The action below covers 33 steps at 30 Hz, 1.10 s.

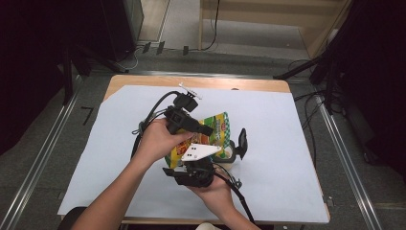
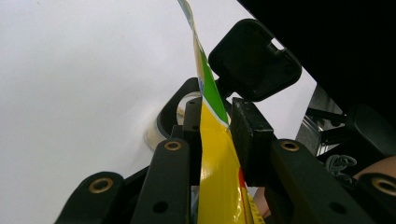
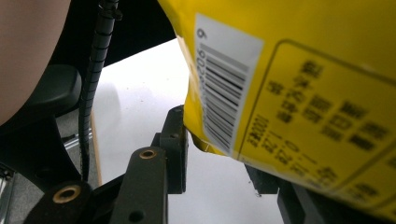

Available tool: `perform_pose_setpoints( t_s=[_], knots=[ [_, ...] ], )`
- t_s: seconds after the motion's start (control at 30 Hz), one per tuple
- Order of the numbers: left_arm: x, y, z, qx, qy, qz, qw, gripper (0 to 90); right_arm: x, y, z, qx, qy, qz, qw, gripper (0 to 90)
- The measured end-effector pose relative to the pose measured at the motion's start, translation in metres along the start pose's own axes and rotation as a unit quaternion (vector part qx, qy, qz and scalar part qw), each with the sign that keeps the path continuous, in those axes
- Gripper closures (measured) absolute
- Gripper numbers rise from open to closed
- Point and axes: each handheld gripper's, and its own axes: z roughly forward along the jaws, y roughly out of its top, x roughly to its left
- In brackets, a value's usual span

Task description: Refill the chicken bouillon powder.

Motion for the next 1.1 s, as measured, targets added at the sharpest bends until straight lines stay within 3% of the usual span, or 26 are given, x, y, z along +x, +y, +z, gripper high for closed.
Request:
perform_pose_setpoints(
  t_s=[1.1],
  knots=[
    [0.0009,0.0024,-0.0016,0.0,-0.004,0.0,1.0,76.4,0.0003,0.0038,-0.0009,-0.001,0.006,0.005,1.0,65.8]
  ],
)
